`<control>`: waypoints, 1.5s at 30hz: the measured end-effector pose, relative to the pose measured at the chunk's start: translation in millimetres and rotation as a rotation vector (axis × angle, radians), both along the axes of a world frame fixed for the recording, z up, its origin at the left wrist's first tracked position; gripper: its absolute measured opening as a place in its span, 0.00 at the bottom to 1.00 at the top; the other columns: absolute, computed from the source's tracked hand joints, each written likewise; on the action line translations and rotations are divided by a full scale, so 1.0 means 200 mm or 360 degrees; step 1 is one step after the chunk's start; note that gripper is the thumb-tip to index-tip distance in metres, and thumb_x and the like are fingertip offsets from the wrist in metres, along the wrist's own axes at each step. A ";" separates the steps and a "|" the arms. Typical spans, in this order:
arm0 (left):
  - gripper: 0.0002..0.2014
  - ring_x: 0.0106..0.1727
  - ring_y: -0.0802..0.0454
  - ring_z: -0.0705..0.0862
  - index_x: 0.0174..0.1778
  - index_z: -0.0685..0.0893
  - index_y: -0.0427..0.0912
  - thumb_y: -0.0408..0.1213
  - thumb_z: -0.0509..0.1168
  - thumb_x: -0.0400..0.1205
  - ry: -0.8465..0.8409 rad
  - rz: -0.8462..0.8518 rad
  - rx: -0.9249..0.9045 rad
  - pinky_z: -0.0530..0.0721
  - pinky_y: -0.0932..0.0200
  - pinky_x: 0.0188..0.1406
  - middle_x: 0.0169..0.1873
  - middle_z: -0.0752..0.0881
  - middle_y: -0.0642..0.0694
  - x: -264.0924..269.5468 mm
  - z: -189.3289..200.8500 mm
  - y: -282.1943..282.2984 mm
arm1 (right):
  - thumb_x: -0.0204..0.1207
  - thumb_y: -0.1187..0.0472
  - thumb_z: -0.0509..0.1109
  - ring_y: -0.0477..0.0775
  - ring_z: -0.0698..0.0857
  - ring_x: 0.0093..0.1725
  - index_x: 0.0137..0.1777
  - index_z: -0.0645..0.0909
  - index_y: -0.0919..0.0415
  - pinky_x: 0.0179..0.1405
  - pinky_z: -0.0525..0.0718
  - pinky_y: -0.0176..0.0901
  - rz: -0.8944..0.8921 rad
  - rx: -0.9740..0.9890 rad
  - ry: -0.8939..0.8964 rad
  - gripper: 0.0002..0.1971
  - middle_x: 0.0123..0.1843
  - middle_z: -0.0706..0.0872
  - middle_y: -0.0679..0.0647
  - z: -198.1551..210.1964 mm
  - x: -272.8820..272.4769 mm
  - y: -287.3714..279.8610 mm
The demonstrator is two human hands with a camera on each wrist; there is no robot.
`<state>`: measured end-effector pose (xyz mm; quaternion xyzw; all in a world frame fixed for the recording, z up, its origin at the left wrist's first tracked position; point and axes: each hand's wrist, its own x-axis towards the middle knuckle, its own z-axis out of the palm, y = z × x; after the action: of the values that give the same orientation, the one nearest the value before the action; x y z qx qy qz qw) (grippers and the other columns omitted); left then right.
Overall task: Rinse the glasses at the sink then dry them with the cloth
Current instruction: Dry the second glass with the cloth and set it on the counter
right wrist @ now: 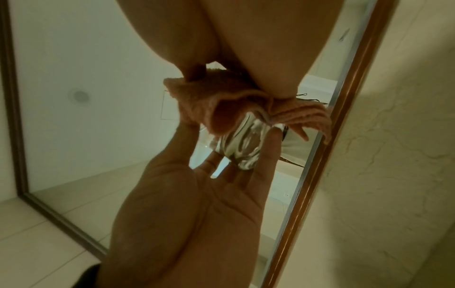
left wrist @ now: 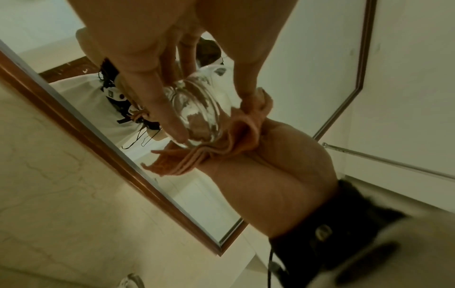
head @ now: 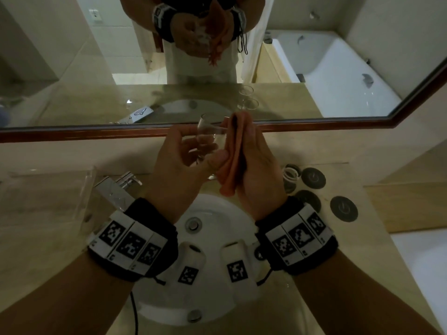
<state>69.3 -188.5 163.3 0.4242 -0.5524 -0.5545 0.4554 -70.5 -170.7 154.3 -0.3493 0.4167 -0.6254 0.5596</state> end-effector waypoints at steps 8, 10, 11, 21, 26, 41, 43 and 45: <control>0.13 0.53 0.44 0.91 0.56 0.90 0.55 0.49 0.76 0.76 0.0195 -0.0318 0.0224 0.90 0.42 0.52 0.51 0.92 0.47 0.03 0.00 -0.03 | 0.90 0.49 0.54 0.69 0.89 0.53 0.62 0.87 0.65 0.59 0.86 0.65 -0.0065 0.0201 -0.0271 0.24 0.53 0.89 0.68 -0.01 -0.04 -0.01; 0.18 0.55 0.45 0.91 0.67 0.86 0.54 0.52 0.67 0.82 0.0211 -0.0360 0.0309 0.89 0.42 0.55 0.52 0.92 0.48 0.01 0.00 -0.02 | 0.89 0.46 0.54 0.69 0.90 0.52 0.73 0.79 0.66 0.55 0.89 0.64 -0.0067 0.0176 -0.0251 0.26 0.54 0.90 0.67 0.00 -0.01 -0.01; 0.21 0.55 0.45 0.90 0.71 0.83 0.54 0.54 0.63 0.82 0.0204 -0.0389 0.0341 0.89 0.41 0.56 0.53 0.91 0.47 0.01 0.00 -0.02 | 0.88 0.42 0.56 0.76 0.88 0.56 0.74 0.77 0.65 0.59 0.86 0.72 -0.0036 0.0126 -0.0195 0.29 0.59 0.87 0.73 0.00 0.00 0.00; 0.22 0.61 0.36 0.89 0.70 0.81 0.56 0.56 0.64 0.80 0.0178 -0.0297 0.0508 0.84 0.28 0.64 0.59 0.90 0.43 0.03 -0.02 -0.01 | 0.91 0.55 0.53 0.52 0.86 0.38 0.65 0.81 0.68 0.38 0.85 0.45 -0.0261 -0.0111 0.0444 0.20 0.44 0.87 0.64 -0.01 -0.03 0.03; 0.26 0.58 0.36 0.90 0.68 0.84 0.54 0.47 0.76 0.73 0.0106 -0.0254 0.0396 0.91 0.37 0.52 0.59 0.88 0.38 0.06 0.02 -0.02 | 0.87 0.49 0.59 0.56 0.87 0.45 0.46 0.85 0.51 0.51 0.89 0.54 -0.0322 -0.0181 0.0859 0.15 0.46 0.86 0.55 0.02 -0.09 0.00; 0.46 0.57 0.60 0.87 0.73 0.77 0.55 0.49 0.86 0.57 -0.0586 -0.0241 -0.0367 0.89 0.63 0.51 0.61 0.82 0.55 0.11 -0.08 -0.03 | 0.69 0.69 0.79 0.71 0.90 0.37 0.74 0.70 0.63 0.31 0.93 0.49 0.0347 0.0350 0.0729 0.34 0.39 0.91 0.54 0.10 -0.12 0.05; 0.43 0.59 0.58 0.88 0.73 0.77 0.53 0.42 0.87 0.61 -0.0420 -0.0217 -0.0227 0.90 0.60 0.51 0.63 0.84 0.51 0.11 -0.10 -0.04 | 0.71 0.71 0.78 0.78 0.89 0.36 0.76 0.68 0.61 0.31 0.92 0.60 0.0324 0.0303 0.0689 0.34 0.39 0.93 0.57 0.08 -0.12 0.05; 0.29 0.59 0.50 0.90 0.70 0.81 0.47 0.43 0.80 0.73 -0.0176 -0.0161 0.0106 0.91 0.49 0.56 0.61 0.88 0.45 0.10 -0.09 -0.06 | 0.73 0.73 0.77 0.75 0.88 0.28 0.78 0.65 0.59 0.31 0.90 0.68 0.0329 0.0244 0.0709 0.36 0.38 0.92 0.67 0.08 -0.11 0.05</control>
<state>89.9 -199.8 145.4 0.4406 -0.5786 -0.5708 0.3812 -92.4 -160.5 170.3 -0.4756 0.5381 -0.4391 0.5399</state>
